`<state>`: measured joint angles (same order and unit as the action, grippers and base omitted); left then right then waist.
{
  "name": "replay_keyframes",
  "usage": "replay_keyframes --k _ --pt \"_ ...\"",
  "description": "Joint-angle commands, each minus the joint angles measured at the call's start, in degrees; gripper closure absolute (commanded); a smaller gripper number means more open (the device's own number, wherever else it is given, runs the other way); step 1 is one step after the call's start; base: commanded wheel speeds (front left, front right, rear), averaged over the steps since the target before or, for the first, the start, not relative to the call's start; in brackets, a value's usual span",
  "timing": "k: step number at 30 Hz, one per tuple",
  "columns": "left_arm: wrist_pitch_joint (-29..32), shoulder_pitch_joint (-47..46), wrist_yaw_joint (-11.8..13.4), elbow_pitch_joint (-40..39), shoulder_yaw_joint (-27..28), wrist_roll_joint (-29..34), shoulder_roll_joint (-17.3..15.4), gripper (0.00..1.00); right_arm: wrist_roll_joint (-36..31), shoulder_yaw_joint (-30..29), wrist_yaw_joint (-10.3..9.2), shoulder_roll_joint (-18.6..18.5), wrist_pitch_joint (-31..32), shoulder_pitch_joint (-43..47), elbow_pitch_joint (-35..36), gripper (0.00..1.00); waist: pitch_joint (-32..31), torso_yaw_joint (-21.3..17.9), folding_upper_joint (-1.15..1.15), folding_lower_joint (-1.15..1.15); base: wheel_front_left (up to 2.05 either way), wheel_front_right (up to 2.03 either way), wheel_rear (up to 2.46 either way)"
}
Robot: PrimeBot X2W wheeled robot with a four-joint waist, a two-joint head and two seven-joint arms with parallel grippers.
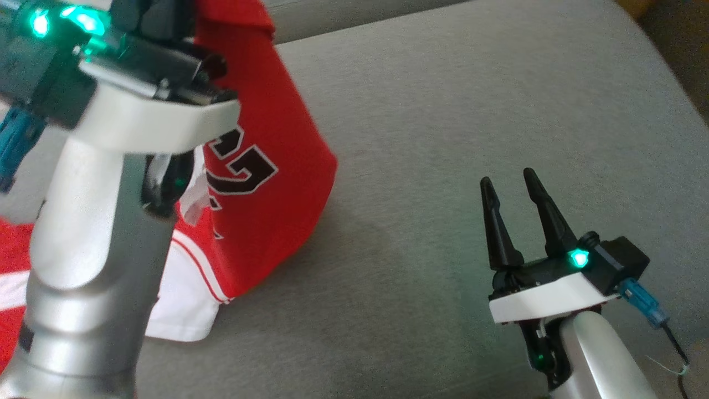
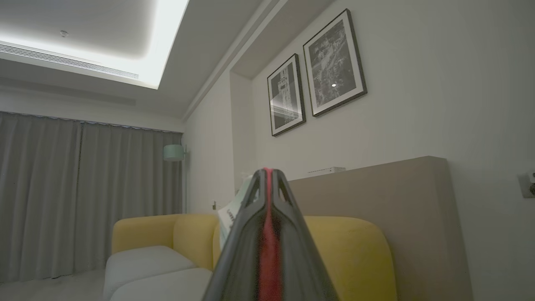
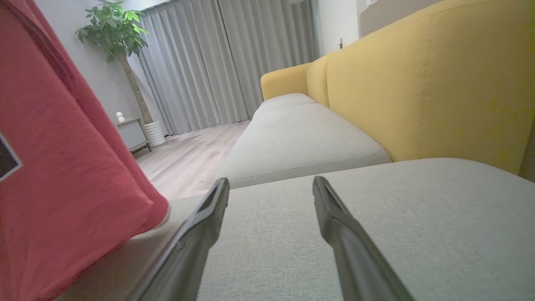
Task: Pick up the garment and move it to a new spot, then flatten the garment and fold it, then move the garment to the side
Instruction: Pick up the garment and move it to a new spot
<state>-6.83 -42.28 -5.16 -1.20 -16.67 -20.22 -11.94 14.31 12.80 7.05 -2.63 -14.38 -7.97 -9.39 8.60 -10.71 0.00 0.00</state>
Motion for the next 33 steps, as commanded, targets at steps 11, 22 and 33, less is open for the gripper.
replay_keyframes --k 11,22,33 --pt "-0.9 -15.2 -0.7 12.7 -2.0 1.0 2.8 1.0 4.0 4.2 0.44 -0.2 -0.6 -3.3 3.4 0.0 3.3 -12.4 0.0 0.0 0.0 0.0 0.0" --pt "-6.7 -26.2 -0.1 33.4 -3.7 4.0 4.6 0.0 5.8 6.5 0.44 -0.2 -0.6 -4.2 4.0 0.0 4.8 -15.4 0.0 0.0 0.0 0.0 0.0" --pt "-8.1 -22.2 -1.0 39.2 -2.6 3.5 2.8 0.0 3.5 2.5 0.44 -0.2 -0.6 -3.8 3.6 0.0 3.5 -9.3 0.0 0.0 0.0 0.0 0.0"
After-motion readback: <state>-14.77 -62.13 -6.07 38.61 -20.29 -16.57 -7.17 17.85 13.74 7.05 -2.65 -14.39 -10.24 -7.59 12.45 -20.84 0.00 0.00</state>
